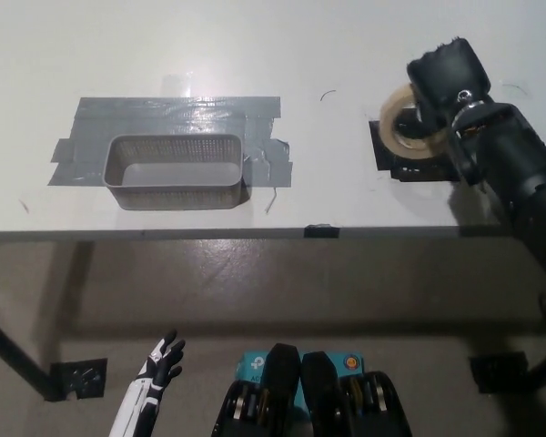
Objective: The robot picks the tape placed on the black area with right hand and places it in the small grey container.
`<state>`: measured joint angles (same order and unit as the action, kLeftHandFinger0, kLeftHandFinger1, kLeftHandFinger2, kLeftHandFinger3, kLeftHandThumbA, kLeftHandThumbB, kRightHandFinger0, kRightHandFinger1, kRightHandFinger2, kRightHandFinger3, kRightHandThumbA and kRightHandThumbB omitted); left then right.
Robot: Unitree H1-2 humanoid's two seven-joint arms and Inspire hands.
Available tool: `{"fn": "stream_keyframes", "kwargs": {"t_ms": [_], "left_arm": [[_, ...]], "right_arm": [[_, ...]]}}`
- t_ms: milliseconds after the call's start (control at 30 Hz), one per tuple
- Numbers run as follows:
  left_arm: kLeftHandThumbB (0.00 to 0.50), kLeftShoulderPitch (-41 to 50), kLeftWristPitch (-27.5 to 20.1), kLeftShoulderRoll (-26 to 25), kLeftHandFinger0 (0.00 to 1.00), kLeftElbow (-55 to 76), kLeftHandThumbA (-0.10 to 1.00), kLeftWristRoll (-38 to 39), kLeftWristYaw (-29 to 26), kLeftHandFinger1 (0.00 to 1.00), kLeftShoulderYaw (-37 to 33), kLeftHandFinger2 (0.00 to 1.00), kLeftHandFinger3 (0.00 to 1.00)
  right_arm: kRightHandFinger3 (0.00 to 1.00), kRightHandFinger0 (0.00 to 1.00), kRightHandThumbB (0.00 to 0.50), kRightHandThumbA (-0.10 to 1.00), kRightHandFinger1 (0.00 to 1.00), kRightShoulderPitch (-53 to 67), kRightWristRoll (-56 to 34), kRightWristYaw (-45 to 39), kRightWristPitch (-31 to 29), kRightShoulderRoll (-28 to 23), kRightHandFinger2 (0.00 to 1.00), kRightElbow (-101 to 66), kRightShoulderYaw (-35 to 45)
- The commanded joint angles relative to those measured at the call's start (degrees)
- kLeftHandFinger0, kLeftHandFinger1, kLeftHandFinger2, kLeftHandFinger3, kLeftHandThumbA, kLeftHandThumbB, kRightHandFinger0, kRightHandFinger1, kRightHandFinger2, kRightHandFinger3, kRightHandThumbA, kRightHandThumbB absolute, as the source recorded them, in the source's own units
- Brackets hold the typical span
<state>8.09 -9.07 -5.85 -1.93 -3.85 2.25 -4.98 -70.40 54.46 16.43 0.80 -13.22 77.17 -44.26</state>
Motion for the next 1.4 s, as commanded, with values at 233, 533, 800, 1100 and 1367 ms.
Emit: {"fn": "stream_keyframes", "kwargs": {"t_ms": [233,533,800,1100,1367], "left_arm": [[0.136,-0.55,-1.56,-0.74,1.00,1.65,1.00,-0.01,1.19,1.00,-0.27,1.00,1.00],[0.130,-0.64,-1.36,-0.61,1.00,2.06,1.00,0.01,1.66,1.00,-0.41,1.00,1.00],[0.103,-0.36,-2.49,0.39,1.00,1.90,1.00,-1.80,1.28,1.00,-1.83,1.00,1.00],[0.124,-0.78,-2.85,0.38,1.00,2.44,1.00,-3.72,1.30,1.00,-3.27,1.00,1.00],[0.155,0.89,-1.24,0.24,1.00,4.79,1.00,-4.66,1.53,1.00,-4.17,1.00,1.00]], "right_arm": [[0.34,0.01,0.213,-0.10,0.36,-5.82,-4.83,10.39,-6.97,5.49,0.74,-5.84,6.87],[0.49,0.00,0.250,-0.10,0.12,-8.29,-5.28,10.14,-4.93,15.12,0.52,-3.75,7.28],[0.47,0.00,0.296,-0.10,0.00,-11.12,-6.09,7.93,-3.64,22.37,0.31,-0.39,7.16],[0.46,0.00,0.373,-0.10,0.04,-13.79,-7.19,6.19,-3.25,26.81,0.19,2.67,7.23],[0.50,0.00,0.342,-0.10,0.00,-11.23,-6.57,6.31,-1.33,26.33,0.00,3.88,5.83]]}}
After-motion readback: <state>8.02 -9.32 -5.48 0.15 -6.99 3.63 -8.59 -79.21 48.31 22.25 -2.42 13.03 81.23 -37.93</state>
